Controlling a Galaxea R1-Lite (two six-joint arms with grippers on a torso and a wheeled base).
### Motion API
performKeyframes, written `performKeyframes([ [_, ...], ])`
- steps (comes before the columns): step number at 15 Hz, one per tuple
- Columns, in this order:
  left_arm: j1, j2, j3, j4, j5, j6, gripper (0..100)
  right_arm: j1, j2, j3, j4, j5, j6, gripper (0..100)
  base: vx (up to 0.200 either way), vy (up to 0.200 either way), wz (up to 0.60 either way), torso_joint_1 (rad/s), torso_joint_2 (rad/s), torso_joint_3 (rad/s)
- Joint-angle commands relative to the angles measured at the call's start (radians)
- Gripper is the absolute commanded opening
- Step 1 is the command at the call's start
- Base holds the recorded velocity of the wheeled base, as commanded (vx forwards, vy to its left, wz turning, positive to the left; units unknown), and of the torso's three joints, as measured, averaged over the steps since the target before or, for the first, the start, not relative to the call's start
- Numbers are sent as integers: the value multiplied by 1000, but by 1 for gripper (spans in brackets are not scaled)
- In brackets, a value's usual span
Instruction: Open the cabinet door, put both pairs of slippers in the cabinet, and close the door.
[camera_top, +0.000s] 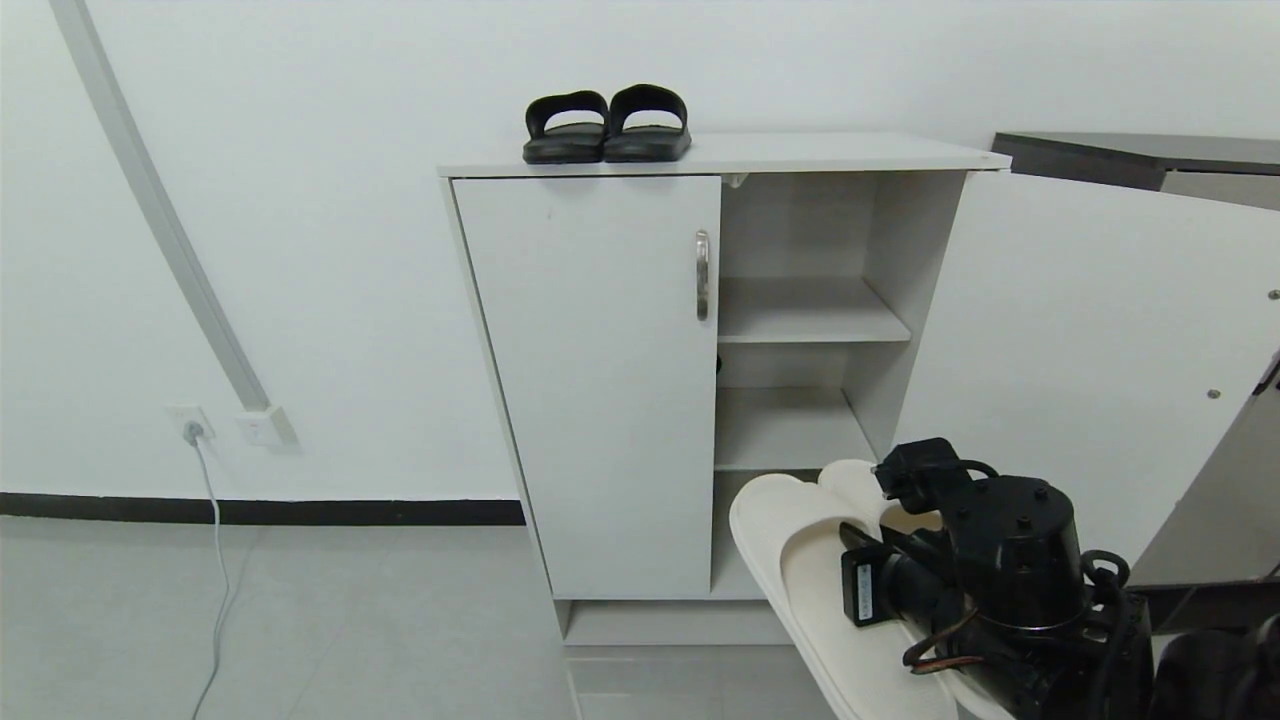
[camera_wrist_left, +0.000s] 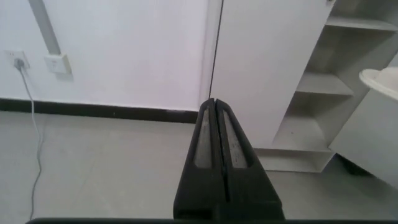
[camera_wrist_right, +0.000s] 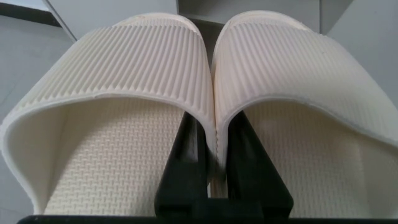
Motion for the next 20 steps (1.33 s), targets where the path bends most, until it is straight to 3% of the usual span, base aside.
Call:
performKeyframes([
  [1, -30, -81, 45, -11, -9, 24, 0, 1, 6, 6, -4, 0, 0, 0, 0, 0, 0, 0, 0, 0],
  [2, -30, -84, 109, -50, -26, 87, 0, 1, 21, 8, -18, 0, 0, 0, 0, 0, 0, 0, 0, 0],
  [3, -30, -84, 155, -129, -36, 115, 0, 1, 30, 11, -30, 0, 0, 0, 0, 0, 0, 0, 0, 0],
  [4, -30, -84, 154, -116, -60, 115, 0, 1, 39, 14, -44, 0, 0, 0, 0, 0, 0, 0, 0, 0],
  [8, -30, -84, 154, -117, -69, 119, 0, 1, 65, 15, -78, 0, -10, 0, 0, 0, 0, 0, 0, 0],
  [11, -30, -84, 152, -116, -62, 87, 0, -7, 167, -38, -125, -3, -10, 0, 0, 0, 0, 0, 0, 0],
  [16, -30, -84, 152, -117, -62, 89, 0, -45, 400, -301, -160, -226, 1, 0, 0, 0, 0, 0, 0, 0],
  [20, -30, -84, 152, -117, -62, 90, 0, -47, 431, -339, -170, -293, 9, 0, 0, 0, 0, 0, 0, 0],
])
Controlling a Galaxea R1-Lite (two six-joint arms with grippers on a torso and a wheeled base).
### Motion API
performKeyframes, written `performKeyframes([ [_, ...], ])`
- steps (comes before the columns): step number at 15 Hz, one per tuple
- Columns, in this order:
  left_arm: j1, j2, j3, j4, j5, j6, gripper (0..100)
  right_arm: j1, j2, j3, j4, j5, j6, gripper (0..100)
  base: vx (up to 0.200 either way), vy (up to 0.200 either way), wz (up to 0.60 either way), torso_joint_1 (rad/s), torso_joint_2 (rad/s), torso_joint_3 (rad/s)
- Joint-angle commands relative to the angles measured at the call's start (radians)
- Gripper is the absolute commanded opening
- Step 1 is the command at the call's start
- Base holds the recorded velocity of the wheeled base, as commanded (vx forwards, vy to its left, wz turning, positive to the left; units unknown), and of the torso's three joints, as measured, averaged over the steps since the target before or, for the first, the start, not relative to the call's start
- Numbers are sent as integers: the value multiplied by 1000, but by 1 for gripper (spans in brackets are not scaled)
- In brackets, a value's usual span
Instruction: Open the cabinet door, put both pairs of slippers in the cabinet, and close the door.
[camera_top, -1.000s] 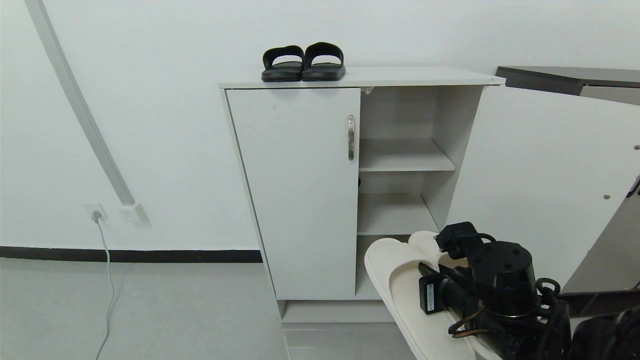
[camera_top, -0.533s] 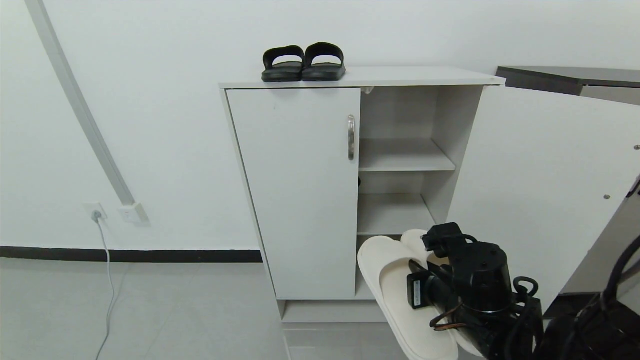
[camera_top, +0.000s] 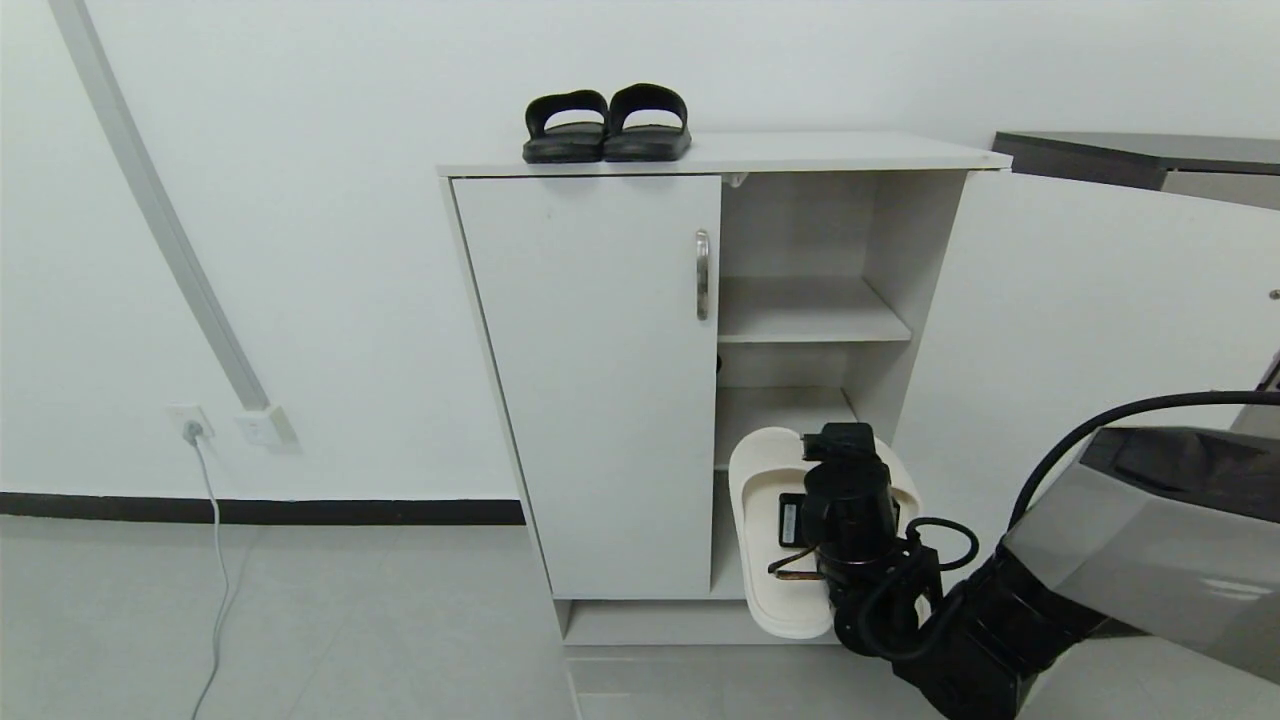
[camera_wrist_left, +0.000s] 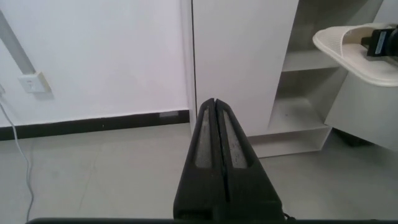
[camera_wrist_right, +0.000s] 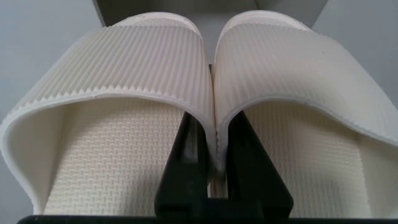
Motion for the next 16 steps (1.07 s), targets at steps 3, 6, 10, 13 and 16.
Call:
performKeyframes([
  [3, 0, 3, 0, 0, 2, -2, 0, -1, 32, -3, -12, -1, 0, 0, 0, 0, 0, 0, 0, 0],
  [6, 0, 3, 0, 0, 0, -2, 0, 1, 41, -1, -12, -1, 0, 0, 0, -200, 0, -1, 1, 1],
  [10, 0, 3, 0, 0, 2, -5, 0, 2, 81, -1, -59, 0, -9, 0, 0, -200, 0, 5, 2, -1],
  [13, 0, 3, 0, 0, 2, -3, 0, 5, 90, -14, -76, 31, -12, 0, 0, 0, 0, 0, 0, 0],
  [16, 0, 3, 0, 0, 2, -5, 0, 25, 104, -15, -81, 97, -12, 0, 0, 0, 0, 0, 0, 0],
])
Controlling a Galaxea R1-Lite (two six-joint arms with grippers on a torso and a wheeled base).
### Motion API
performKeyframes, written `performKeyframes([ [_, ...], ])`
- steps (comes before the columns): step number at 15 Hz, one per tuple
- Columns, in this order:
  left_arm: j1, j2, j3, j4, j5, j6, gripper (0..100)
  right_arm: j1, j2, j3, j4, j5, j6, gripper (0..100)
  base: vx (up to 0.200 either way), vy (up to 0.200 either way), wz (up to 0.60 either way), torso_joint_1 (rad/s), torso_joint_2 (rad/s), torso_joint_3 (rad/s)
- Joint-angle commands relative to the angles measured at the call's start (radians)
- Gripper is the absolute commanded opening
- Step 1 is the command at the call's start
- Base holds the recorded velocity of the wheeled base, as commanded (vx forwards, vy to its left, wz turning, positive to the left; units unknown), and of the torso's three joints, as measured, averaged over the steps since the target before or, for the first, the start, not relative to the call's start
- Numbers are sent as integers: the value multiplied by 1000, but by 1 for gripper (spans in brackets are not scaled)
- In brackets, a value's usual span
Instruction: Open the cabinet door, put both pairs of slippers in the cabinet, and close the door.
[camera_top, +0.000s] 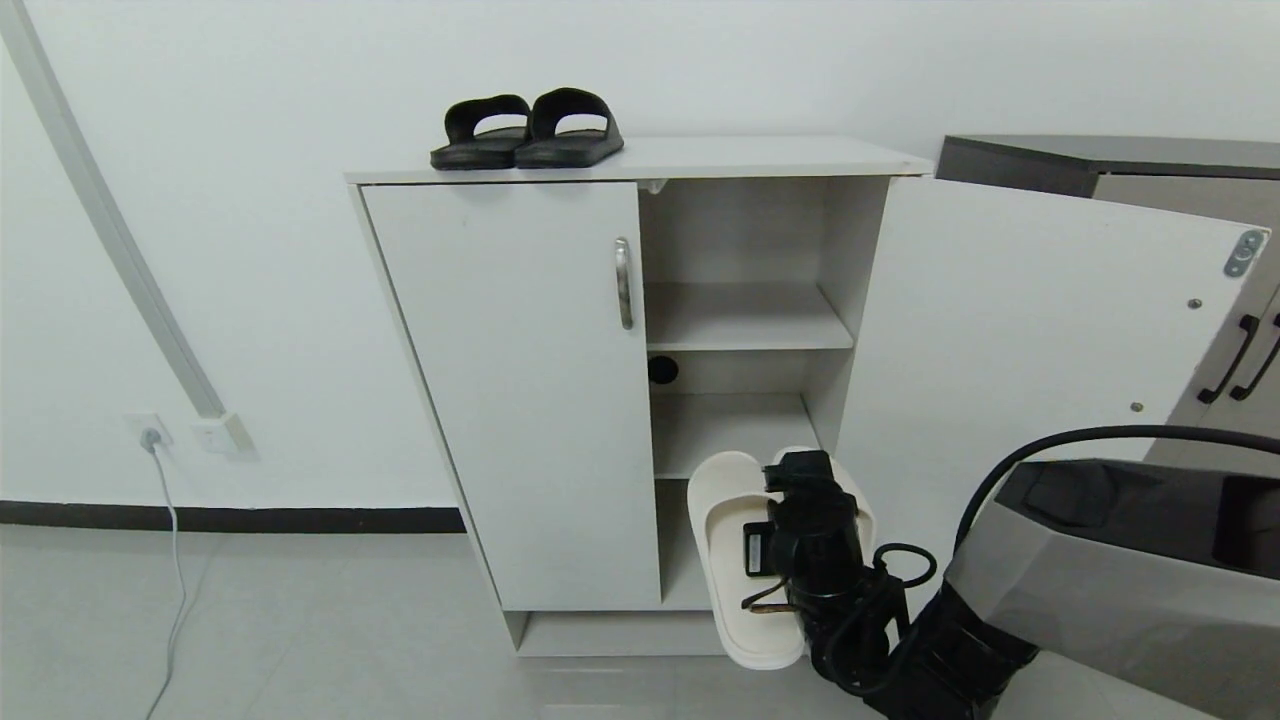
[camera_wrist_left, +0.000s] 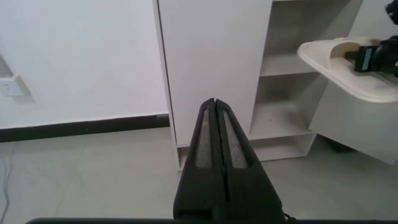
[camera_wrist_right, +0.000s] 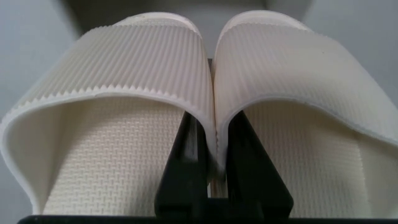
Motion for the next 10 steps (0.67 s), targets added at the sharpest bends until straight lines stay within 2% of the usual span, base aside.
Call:
performKeyframes([
  [1, -1, 2, 0, 0, 1, 0, 0, 5, 9, 2, -5, 0, 3, 0, 0, 0, 0, 0, 0, 0],
  [10, -1, 2, 0, 0, 1, 0, 0, 28, 35, 9, -40, 0, 0, 0, 0, 0, 0, 0, 0, 0],
])
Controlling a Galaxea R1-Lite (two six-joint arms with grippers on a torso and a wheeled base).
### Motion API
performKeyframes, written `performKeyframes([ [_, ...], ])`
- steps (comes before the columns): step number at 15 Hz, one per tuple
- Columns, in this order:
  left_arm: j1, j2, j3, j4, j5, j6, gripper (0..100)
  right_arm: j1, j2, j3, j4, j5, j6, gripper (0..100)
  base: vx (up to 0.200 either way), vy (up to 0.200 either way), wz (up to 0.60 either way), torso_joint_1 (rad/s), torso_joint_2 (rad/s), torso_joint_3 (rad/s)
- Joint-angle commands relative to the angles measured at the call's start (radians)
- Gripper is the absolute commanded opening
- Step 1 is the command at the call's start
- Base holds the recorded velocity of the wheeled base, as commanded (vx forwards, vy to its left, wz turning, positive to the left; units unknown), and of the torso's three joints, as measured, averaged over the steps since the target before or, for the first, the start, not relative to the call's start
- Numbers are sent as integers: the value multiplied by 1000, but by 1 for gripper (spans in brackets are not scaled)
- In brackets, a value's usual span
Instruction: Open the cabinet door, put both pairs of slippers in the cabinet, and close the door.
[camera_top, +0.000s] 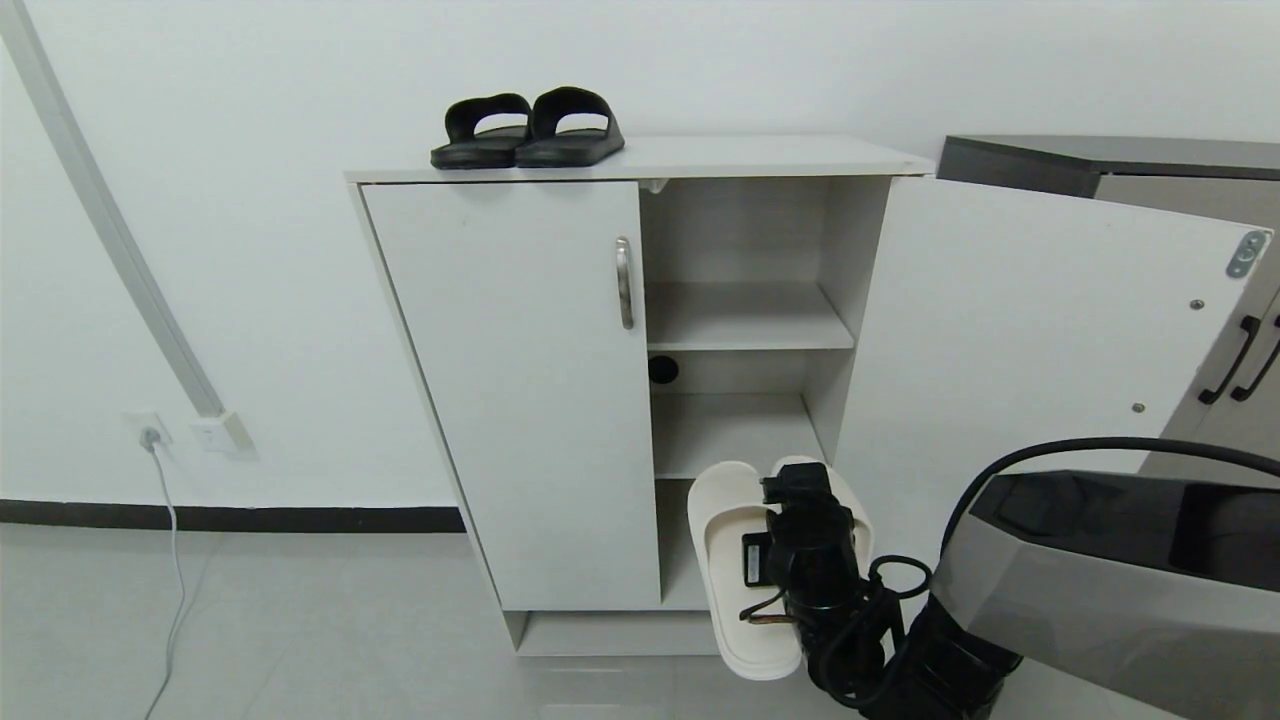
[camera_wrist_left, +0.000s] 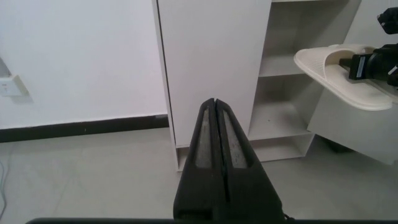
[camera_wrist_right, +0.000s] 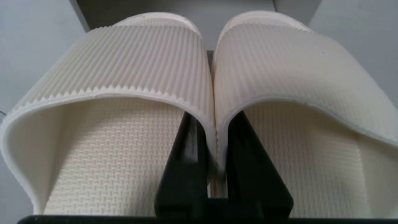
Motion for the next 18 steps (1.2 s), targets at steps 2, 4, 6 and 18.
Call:
performKeyframes([
  [2, 0, 2, 0, 0, 0, 0, 0, 2, 3, 1, 0, 0, 0, 0, 0, 0, 0, 0, 0, 0],
  [4, 0, 2, 0, 0, 0, 0, 0, 2, 3, -1, 0, 0, 0, 0, 0, 0, 0, 0, 0, 0],
  [6, 0, 2, 0, 0, 0, 0, 0, 6, 3, 1, 0, 0, 0, 0, 0, 0, 0, 0, 0, 0],
  [18, 0, 2, 0, 2, -2, 0, 0, 24, 6, -1, -9, 0, 0, 0, 0, 0, 0, 2, 0, -94],
])
